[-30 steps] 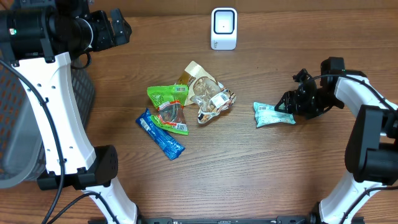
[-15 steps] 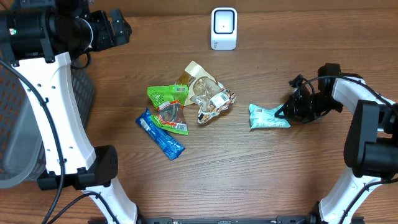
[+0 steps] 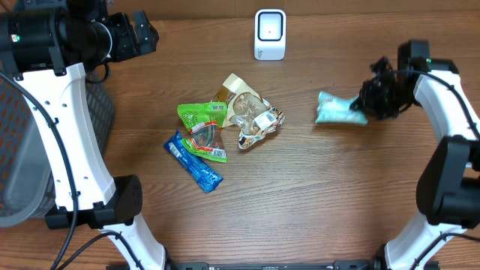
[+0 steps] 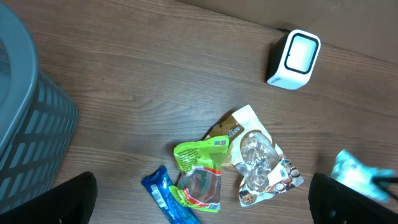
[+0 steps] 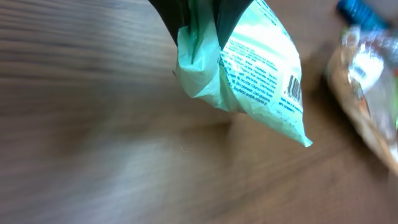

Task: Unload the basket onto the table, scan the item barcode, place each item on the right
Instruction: 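Lift the pale green packet up toward the white scanner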

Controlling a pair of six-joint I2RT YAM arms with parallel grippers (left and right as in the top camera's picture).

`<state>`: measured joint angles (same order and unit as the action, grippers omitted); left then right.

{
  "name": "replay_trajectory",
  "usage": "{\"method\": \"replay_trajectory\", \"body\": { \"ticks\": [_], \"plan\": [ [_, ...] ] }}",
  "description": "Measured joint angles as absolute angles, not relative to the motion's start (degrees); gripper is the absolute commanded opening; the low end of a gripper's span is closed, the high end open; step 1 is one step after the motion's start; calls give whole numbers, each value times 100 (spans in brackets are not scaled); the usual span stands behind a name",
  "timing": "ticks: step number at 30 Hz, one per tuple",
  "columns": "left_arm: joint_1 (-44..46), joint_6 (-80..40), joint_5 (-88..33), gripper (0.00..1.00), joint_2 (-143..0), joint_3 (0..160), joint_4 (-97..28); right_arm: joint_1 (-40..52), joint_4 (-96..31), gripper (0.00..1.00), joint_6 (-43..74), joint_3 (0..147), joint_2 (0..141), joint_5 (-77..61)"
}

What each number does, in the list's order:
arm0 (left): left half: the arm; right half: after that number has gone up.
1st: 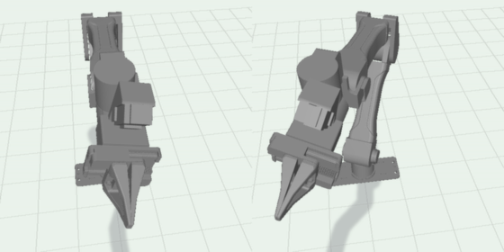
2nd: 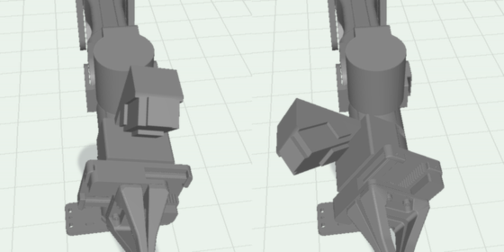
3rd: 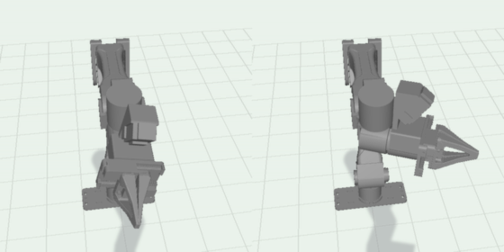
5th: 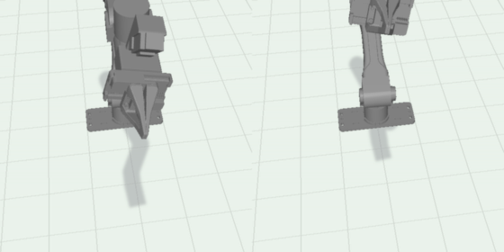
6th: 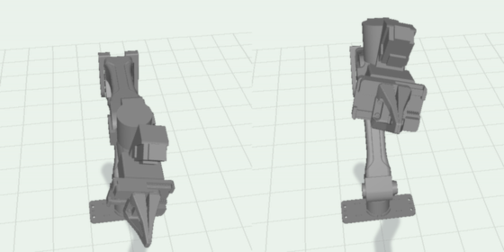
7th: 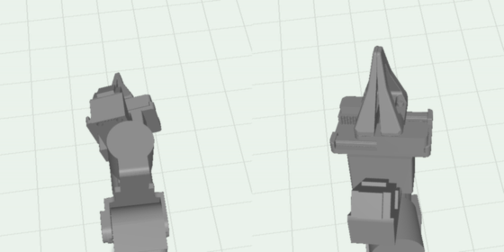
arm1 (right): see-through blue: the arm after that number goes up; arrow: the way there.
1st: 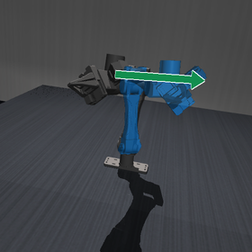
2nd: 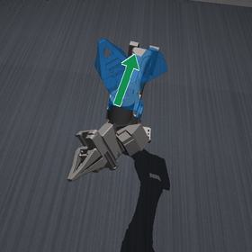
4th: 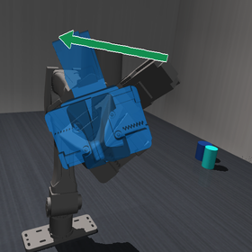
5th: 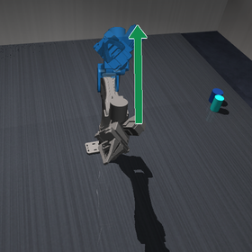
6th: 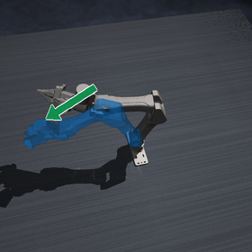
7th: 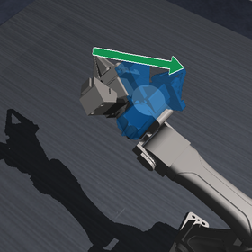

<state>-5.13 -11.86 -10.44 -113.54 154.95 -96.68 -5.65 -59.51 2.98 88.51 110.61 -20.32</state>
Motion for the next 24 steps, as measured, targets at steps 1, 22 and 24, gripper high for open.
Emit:
{"method": "replay_trajectory", "body": {
  "ticks": [1,22,24],
  "plan": [
    [-513,-1186,-1044,100,-11354,15495,-9666,-475,-5894,4,460,8993,10995,-1721],
    [-513,-1186,-1044,100,-11354,15495,-9668,2217,-508,4,-1194,9192,11006,3688],
    [-513,-1186,-1041,100,-11354,15495,-9666,2241,-12,4,-1787,9194,11155,3822]
  ]
}}
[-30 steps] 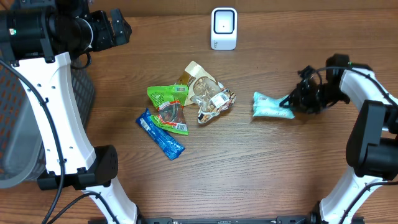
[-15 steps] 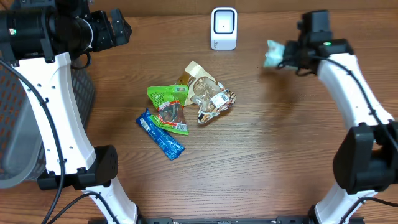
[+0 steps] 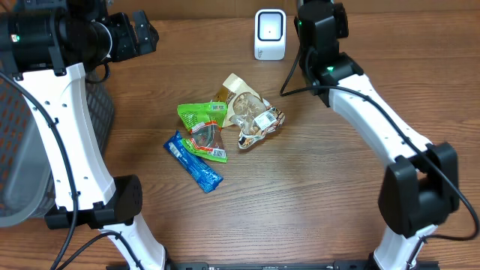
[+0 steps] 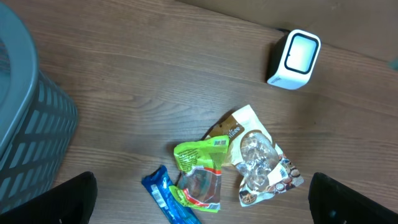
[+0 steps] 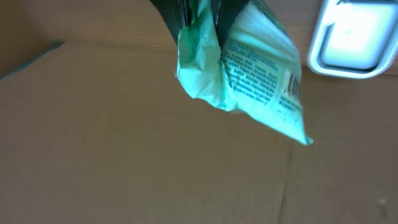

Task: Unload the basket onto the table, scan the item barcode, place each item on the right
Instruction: 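Lift the pale green packet up toward the white scanner, then hold the pale green packet's barcode in front of the scanner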

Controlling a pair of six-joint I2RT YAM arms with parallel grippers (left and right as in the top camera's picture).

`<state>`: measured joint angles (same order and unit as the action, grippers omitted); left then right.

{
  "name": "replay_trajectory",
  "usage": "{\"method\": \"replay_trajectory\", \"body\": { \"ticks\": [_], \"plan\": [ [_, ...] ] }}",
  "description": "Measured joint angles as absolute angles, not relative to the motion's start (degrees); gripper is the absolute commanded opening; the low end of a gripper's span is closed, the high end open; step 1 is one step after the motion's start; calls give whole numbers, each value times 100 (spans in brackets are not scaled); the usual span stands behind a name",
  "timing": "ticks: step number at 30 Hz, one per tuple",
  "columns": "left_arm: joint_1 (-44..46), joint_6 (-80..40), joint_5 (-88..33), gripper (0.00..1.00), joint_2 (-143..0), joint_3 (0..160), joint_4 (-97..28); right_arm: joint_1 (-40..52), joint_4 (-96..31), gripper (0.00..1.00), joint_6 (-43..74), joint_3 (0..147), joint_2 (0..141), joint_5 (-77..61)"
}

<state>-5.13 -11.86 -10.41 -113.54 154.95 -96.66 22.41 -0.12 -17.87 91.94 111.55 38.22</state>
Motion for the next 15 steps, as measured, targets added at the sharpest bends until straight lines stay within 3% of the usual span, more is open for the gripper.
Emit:
{"method": "replay_trajectory", "body": {
  "ticks": [6,15],
  "plan": [
    [-513,-1186,-1041,100,-11354,15495,-9666,2329,1288,4,-3603,9194,12027,3986],
    [-513,-1186,-1041,100,-11354,15495,-9666,2453,2488,4,-5271,9194,12667,3483]
  ]
}}
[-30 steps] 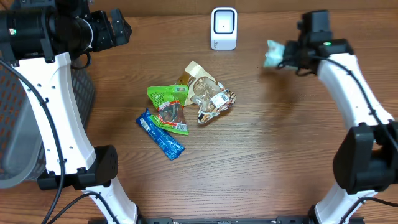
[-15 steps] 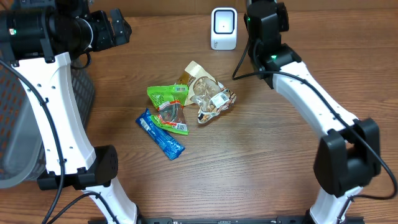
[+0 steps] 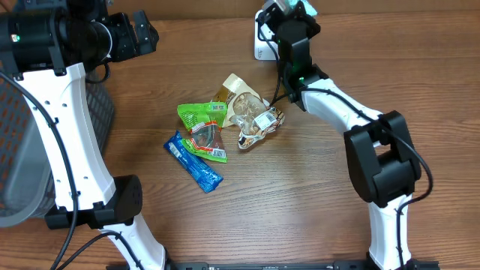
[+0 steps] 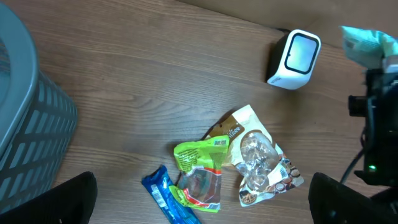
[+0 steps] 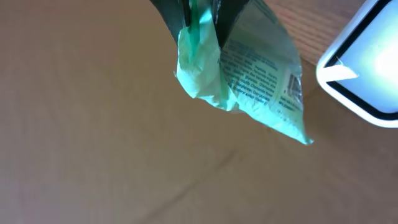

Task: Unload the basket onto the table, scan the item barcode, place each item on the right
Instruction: 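Hold the pale green packet's barcode in front of the scanner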

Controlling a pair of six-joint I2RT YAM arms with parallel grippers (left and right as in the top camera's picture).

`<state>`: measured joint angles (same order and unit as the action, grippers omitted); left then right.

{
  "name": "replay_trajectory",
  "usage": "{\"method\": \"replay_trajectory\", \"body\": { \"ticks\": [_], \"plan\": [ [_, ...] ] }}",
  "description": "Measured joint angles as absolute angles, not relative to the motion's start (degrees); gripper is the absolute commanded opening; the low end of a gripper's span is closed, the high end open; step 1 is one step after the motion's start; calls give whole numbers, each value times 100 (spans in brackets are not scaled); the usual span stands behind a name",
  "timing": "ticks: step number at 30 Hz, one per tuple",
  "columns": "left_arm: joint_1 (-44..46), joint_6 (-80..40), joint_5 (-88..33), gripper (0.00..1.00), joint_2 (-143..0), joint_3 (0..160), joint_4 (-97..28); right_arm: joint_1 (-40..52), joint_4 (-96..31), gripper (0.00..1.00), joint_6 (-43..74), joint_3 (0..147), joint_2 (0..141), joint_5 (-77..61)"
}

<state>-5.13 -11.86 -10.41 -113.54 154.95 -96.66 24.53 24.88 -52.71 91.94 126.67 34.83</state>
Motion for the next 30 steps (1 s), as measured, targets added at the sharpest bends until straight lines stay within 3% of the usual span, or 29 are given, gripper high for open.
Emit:
{"method": "replay_trajectory", "body": {
  "ticks": [21,30],
  "plan": [
    [-513,-1186,-1039,100,-11354,15495,-9666,2554,4071,4,-7638,9196,13380,2729],
    [-513,-1186,-1041,100,-11354,15495,-9666,2543,3562,4,-7931,9196,13380,2751]
  ]
}}
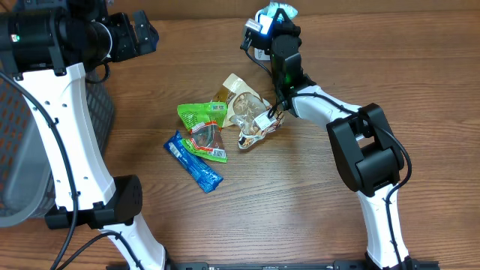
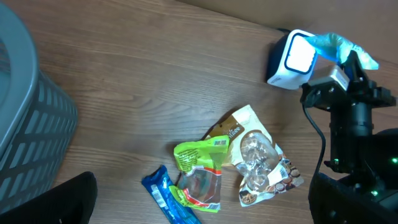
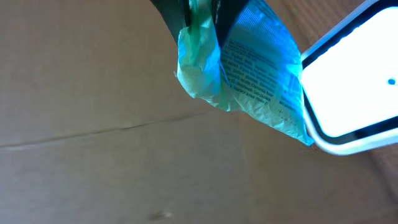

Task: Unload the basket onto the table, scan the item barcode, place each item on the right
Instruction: 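Hold the pale green packet's barcode in front of the scanner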

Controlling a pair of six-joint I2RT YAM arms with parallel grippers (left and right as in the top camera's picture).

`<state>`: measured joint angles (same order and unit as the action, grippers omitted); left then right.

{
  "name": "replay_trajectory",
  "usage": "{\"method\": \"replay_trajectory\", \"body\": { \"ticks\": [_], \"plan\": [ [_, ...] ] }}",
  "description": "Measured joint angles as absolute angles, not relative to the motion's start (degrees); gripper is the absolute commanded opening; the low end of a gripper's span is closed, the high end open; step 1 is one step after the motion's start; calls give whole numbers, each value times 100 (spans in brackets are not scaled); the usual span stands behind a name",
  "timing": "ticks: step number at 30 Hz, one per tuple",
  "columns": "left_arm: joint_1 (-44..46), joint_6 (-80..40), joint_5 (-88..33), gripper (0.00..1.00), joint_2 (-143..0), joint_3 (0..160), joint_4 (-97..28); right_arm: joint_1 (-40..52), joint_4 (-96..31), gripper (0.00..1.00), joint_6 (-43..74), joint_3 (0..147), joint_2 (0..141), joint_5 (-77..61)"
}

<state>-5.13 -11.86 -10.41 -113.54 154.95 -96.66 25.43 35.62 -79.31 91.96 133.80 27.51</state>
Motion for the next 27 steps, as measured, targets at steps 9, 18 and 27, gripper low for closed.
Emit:
{"method": "replay_trajectory", "body": {
  "ticks": [9,18,27],
  "plan": [
    [-513,-1186,-1041,100,-11354,15495,-9666,2521,3481,4,-7926,9196,13380,2790],
    [-513,-1186,-1039,100,-11354,15495,-9666,2523,3507,4,-8023,9194,13380,3041],
    [-515,-1186,-1041,100,-11354,15495,-9666,2650,3144,4,-8095,9194,13292,3345]
  ]
}}
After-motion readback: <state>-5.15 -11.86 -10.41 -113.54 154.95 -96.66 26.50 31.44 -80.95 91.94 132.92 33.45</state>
